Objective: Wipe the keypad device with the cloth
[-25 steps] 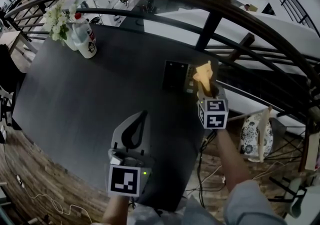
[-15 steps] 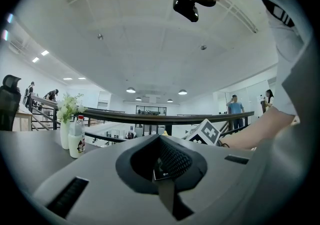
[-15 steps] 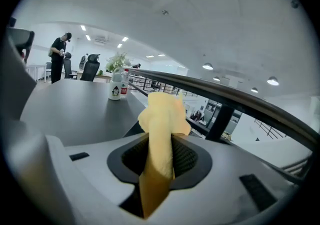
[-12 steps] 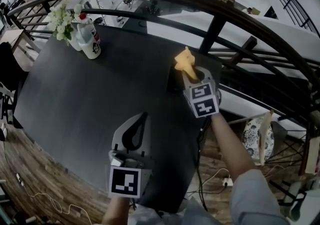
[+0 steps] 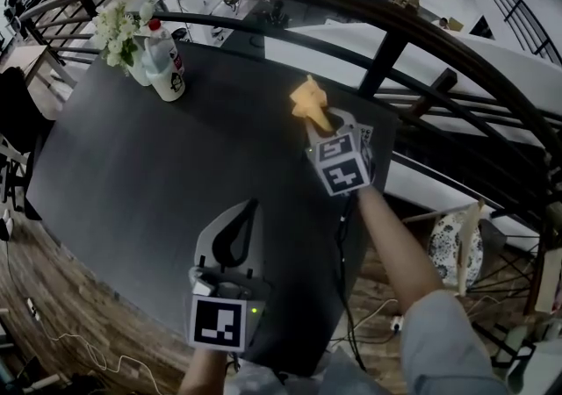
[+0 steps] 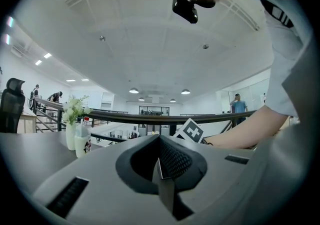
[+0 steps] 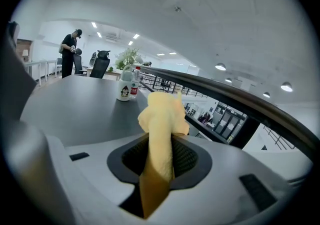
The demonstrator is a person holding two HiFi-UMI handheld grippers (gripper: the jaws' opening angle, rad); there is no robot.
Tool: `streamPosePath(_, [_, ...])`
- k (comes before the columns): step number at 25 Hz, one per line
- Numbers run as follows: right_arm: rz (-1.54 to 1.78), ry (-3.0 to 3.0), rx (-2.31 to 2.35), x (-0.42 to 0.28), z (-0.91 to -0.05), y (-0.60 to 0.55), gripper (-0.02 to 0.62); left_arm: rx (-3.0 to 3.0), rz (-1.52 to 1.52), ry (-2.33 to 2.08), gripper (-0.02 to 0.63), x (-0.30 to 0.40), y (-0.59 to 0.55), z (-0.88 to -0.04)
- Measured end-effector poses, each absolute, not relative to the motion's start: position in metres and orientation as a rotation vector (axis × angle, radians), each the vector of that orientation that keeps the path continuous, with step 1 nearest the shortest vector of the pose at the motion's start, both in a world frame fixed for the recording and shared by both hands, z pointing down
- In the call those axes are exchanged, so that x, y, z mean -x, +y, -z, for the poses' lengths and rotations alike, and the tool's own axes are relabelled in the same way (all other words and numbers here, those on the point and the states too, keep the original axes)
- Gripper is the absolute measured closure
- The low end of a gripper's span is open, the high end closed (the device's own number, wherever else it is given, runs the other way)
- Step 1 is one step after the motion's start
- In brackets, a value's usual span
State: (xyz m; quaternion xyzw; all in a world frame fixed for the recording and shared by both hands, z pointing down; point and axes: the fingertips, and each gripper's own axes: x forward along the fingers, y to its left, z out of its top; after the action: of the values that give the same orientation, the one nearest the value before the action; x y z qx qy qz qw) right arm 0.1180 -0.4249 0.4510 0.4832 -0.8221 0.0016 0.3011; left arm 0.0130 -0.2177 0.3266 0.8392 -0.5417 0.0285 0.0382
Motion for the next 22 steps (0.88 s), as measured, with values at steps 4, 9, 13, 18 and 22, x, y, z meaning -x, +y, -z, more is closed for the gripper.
streamPosePath(4, [-0.009,-2.172,-1.287,-0.12,-0.453,-0.426,0.491,-2.569,-0.094,-1.66,0.6,-0.012,-0.217,-0.328])
streamPosePath(9, [-0.015,-2.159,-1.313,-0.132,-0.453,-0.427,0.491,-2.574,-0.091,-1.65,0.6,-0.014,-0.217,-0.329])
streamPosePath(13, [-0.029,-2.14,-1.347,-0.151,-0.453,-0.425,0.491,-2.585,-0.09,-1.631,0.6,-0.021,-0.217,-0.329])
streamPosePath(18, [-0.058,-2.114,-1.407,-0.177,-0.453,-0.422,0.491,-2.597,-0.091,-1.611,0.6,-0.03,-0.217,-0.329])
streamPosePath(22, [-0.09,-2.089,-1.463,-0.201,-0.456,-0.417,0.491,-2.618,-0.095,-1.586,0.6,-0.039,-0.215,-0.329])
